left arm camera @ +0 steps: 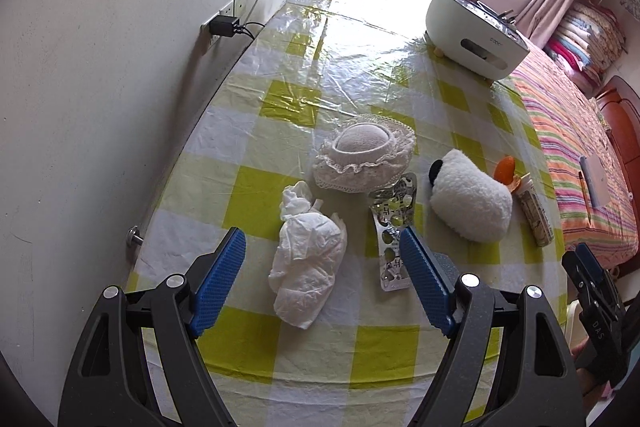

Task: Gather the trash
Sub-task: 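Move the left tool to the white tissue while the right tool approaches the white pill bottle, then grasp the white pill bottle with the right tool while the left tool grasps the tissue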

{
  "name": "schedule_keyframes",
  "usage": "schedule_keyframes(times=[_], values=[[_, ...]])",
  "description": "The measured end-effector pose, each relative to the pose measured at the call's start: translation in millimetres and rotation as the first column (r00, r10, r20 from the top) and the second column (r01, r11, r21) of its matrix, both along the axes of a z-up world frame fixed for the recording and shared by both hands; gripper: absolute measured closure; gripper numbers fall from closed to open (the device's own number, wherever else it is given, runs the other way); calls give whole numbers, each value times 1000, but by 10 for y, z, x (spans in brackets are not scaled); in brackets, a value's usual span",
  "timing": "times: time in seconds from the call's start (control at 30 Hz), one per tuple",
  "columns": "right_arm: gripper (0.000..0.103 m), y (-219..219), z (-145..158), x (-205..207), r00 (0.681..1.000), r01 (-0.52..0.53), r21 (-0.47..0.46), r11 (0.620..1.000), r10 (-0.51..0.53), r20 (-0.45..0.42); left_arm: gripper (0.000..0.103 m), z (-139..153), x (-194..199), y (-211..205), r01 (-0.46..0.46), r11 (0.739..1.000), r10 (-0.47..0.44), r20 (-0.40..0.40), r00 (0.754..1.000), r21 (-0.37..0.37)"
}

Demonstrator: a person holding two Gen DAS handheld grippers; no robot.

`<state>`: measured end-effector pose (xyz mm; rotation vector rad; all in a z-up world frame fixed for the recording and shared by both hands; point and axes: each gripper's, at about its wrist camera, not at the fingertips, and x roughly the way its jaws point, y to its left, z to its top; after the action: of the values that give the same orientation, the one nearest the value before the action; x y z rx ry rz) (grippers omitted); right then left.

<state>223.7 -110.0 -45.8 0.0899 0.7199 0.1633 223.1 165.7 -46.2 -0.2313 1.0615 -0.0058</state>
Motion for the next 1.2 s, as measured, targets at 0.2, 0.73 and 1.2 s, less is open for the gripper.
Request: schedule_keyframes(times=[0.2,0.73,1.2], values=[[38,-65,-65,243,999,2,5,1000,-2,-40,25,-145,-13,41,20,999,-18,-51,999,40],[38,-266,-404,810,986,-18,-60,998,8,-164,25,-257,14,-182,104,992,-97,-97,991,72],[74,-202,-551,762,978,-2,-86,996,-16,-206,27,-363,62,-216,115,990,-104,-129,986,76]])
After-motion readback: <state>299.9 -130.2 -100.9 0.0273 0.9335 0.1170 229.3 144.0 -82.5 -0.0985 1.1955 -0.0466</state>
